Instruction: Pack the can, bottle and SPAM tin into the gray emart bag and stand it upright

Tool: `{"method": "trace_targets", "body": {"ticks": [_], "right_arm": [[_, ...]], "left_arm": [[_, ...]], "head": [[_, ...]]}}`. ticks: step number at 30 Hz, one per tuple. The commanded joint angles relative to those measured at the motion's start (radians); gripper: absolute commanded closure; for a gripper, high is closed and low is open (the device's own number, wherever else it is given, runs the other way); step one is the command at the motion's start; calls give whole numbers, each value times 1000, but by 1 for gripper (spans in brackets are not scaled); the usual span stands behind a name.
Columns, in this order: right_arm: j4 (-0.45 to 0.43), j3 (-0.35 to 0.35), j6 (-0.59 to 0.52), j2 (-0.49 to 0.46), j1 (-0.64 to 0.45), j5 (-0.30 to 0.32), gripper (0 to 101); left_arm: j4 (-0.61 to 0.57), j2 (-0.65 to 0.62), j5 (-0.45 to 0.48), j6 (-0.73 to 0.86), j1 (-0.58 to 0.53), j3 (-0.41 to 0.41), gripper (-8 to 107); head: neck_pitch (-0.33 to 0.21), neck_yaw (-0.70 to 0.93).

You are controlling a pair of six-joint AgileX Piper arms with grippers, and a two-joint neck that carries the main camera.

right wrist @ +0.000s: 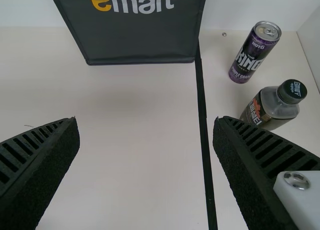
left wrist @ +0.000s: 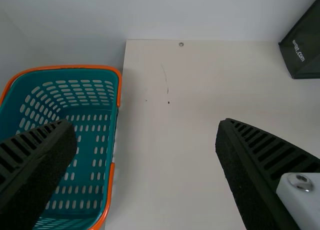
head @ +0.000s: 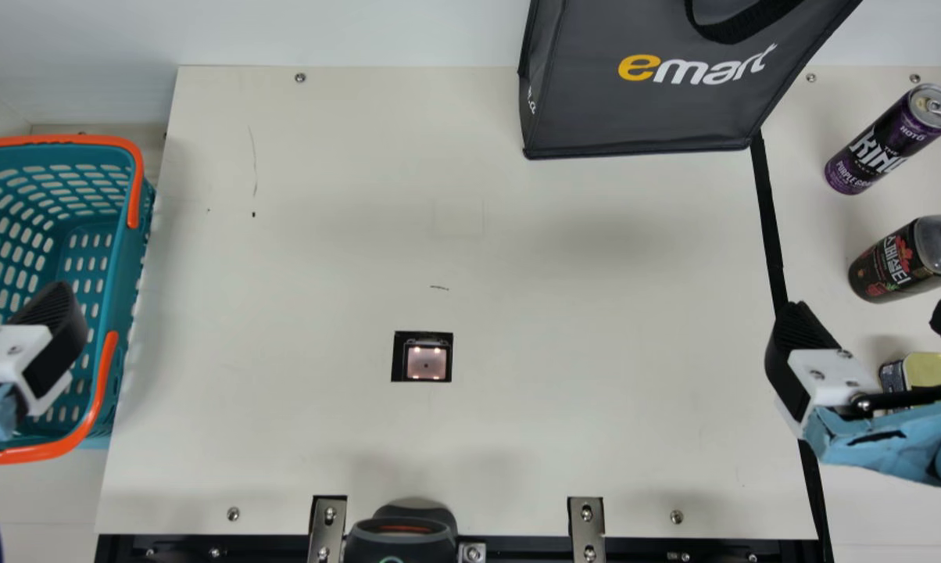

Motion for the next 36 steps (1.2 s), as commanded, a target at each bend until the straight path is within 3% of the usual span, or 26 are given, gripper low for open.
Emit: {"method": "trace_targets", "body": {"ticks": [1,13,36], "right_arm": [[0,0,0,0,0,0,6],[0,0,0,0,0,2,6],[0,0,0,0,0,2,6]], "left_arm": [[0,0,0,0,0,0,9],[0,0,0,0,0,0,9],[0,0,0,0,0,0,9]], "head": [[-32,-20],[-322,-315],[-322,-318]]}}
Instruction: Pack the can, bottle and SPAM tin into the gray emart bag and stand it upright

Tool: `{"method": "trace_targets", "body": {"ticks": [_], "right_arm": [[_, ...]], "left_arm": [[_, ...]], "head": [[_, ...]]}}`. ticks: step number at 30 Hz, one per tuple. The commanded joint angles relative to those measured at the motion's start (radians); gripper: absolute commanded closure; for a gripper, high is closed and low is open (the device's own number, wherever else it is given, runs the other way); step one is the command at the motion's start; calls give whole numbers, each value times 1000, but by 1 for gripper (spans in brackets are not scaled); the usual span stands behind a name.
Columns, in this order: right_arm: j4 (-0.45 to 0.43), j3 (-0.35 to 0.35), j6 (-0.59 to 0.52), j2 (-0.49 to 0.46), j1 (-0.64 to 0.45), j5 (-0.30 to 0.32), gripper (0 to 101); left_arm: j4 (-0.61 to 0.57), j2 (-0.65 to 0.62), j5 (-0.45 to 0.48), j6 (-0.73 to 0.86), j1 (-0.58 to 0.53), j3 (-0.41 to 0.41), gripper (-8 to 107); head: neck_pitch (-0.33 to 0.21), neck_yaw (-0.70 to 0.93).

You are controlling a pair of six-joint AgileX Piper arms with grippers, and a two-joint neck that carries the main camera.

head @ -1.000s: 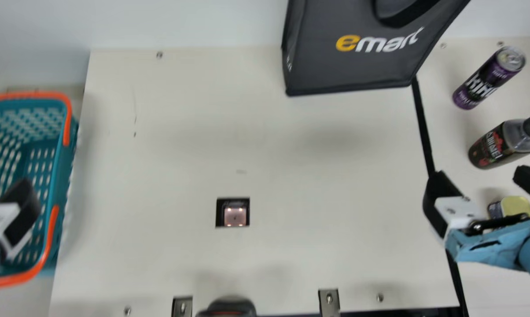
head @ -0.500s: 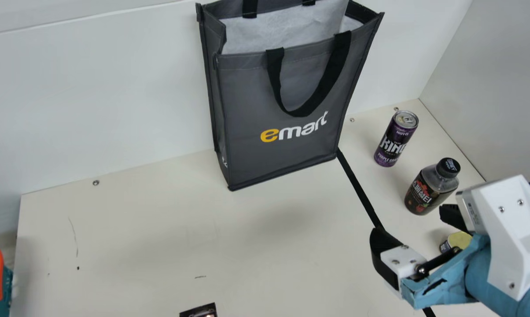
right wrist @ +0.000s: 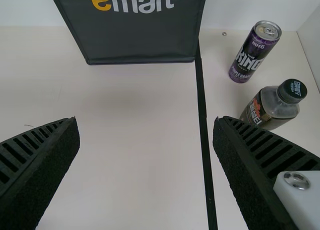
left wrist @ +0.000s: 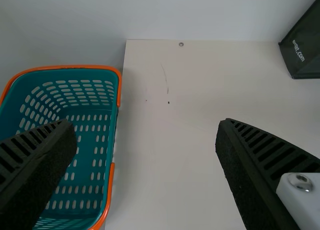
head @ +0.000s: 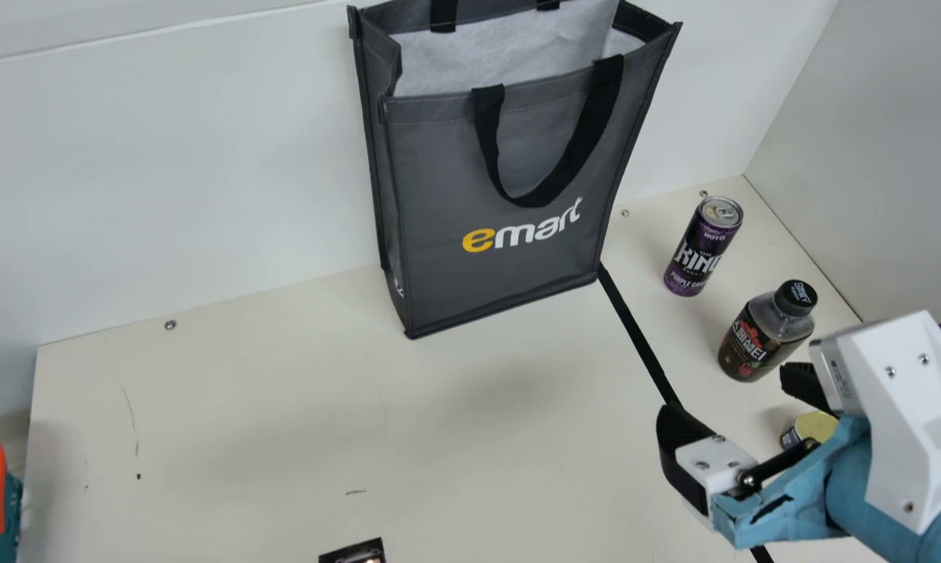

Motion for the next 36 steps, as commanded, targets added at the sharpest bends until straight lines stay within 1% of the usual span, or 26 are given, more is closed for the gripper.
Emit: {"method": "trace_targets", "body": {"ticks": [1,16,22,28,36], "right_arm": [[0,0,0,0,0,0,6],[3,-1,2,2,1,-3,6],[9,-11,2,17,2,-12,6],[11,-44,-16,50,4,-28,6],[16,-113,-60,112,2,-49,6]], "left_arm": [[0,0,0,0,0,0,9],[0,0,0,0,0,0,9],[0,0,0,0,0,0,9],[0,0,0,0,0,0,9],[0,0,0,0,0,0,9]], "head": [[-23,-2],[-23,-2],[-23,-2],[-23,-2],[-23,-2]]}}
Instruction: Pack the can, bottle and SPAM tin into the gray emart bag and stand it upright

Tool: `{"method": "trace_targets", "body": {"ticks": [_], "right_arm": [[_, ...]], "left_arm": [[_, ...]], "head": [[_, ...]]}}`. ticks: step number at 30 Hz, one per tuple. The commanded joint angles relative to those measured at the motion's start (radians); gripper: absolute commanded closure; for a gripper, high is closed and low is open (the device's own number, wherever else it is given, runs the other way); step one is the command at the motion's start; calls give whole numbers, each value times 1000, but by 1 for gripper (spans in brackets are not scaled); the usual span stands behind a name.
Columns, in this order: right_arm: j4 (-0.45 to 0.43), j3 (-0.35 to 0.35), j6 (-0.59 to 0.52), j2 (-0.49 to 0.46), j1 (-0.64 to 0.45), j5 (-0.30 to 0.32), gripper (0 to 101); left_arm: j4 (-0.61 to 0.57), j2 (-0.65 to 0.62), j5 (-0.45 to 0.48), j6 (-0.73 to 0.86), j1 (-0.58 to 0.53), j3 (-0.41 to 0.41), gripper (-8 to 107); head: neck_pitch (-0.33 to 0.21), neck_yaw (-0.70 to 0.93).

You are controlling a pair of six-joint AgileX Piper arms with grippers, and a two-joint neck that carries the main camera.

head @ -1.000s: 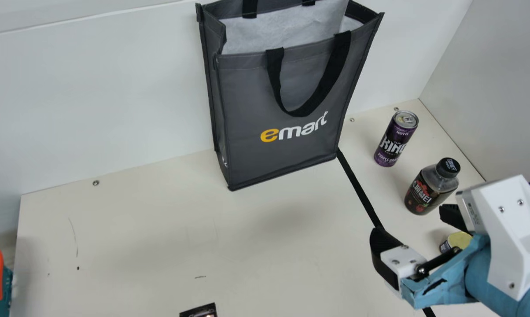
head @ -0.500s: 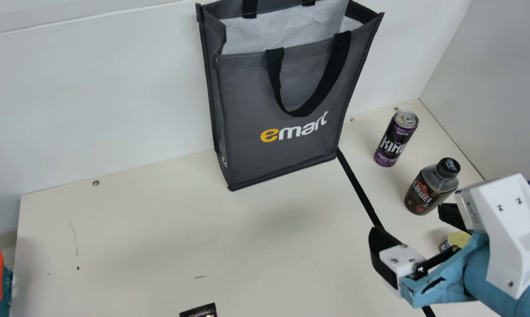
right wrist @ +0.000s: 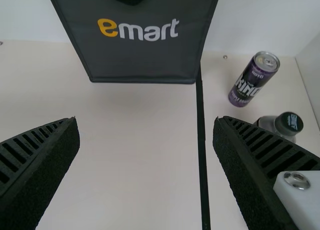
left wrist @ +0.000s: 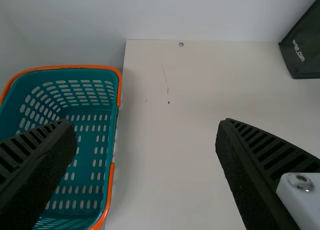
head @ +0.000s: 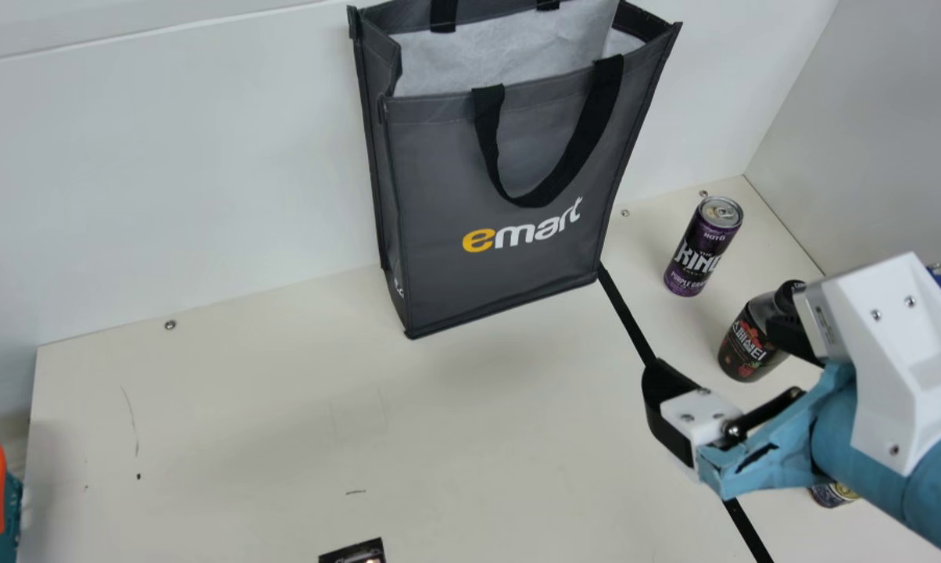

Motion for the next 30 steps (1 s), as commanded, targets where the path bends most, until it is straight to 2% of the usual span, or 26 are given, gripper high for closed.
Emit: {"method": "trace_targets", "body": {"ticks": [1,15,30], "right_arm": [[5,-17,-12,14,-3,-3,6],[62,-131,-167,112,-48,-27,6],[187,-328,-410,256,-158,-9,6]], "left_arm": [[0,0,0,0,0,0,9],[0,0,0,0,0,0,9],[0,0,0,0,0,0,9]], "head": [[-23,-1],[-23,-1],[-23,-1]]}}
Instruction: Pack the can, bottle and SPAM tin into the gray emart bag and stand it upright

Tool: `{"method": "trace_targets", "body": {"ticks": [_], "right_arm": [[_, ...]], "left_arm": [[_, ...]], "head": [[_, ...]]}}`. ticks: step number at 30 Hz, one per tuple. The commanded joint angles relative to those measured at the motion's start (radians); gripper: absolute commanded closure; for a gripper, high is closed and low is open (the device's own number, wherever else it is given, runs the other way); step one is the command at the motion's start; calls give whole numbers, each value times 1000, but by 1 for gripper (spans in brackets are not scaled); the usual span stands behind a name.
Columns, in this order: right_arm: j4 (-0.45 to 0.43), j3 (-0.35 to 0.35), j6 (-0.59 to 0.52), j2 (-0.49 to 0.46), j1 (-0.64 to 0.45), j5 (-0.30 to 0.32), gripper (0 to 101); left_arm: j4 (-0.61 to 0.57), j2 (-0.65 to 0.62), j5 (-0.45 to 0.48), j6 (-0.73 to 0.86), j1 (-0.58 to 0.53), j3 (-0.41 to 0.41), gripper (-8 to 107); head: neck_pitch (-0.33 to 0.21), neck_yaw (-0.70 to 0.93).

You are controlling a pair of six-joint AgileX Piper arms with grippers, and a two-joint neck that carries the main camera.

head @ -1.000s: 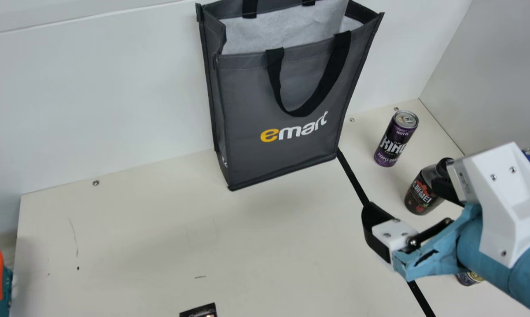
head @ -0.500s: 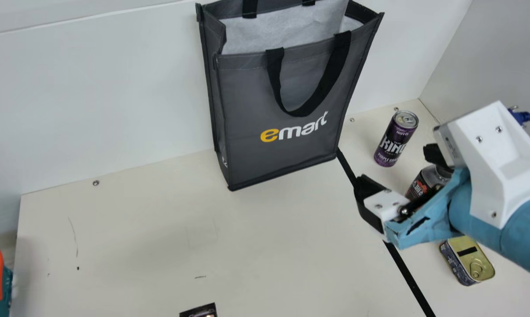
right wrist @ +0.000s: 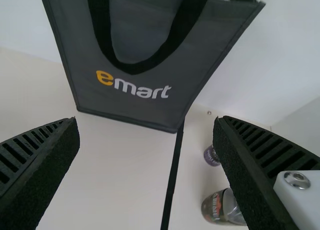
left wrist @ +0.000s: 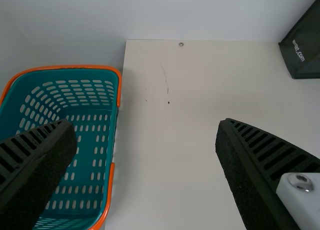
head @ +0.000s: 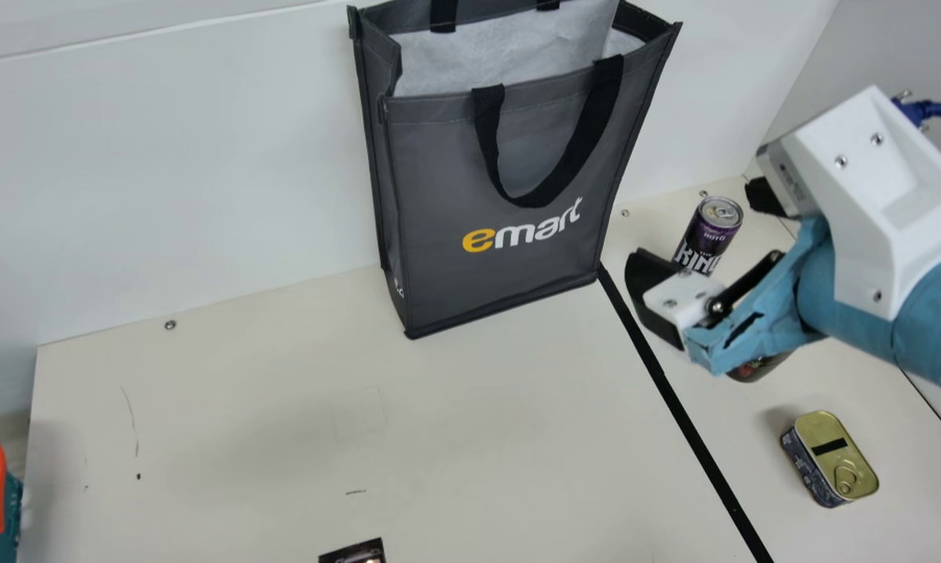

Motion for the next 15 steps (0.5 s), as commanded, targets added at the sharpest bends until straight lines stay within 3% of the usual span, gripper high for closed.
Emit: {"method": "trace_targets", "body": {"ticks": [1,15], "right_arm": [[22,-30,-42,19,-16,7,6],[122,-196,-229,144,-101,38,6]], "left_arm": [[0,0,0,0,0,0,9],[0,0,0,0,0,0,9]], "head": [[-23,-2],[-23,-2]]}}
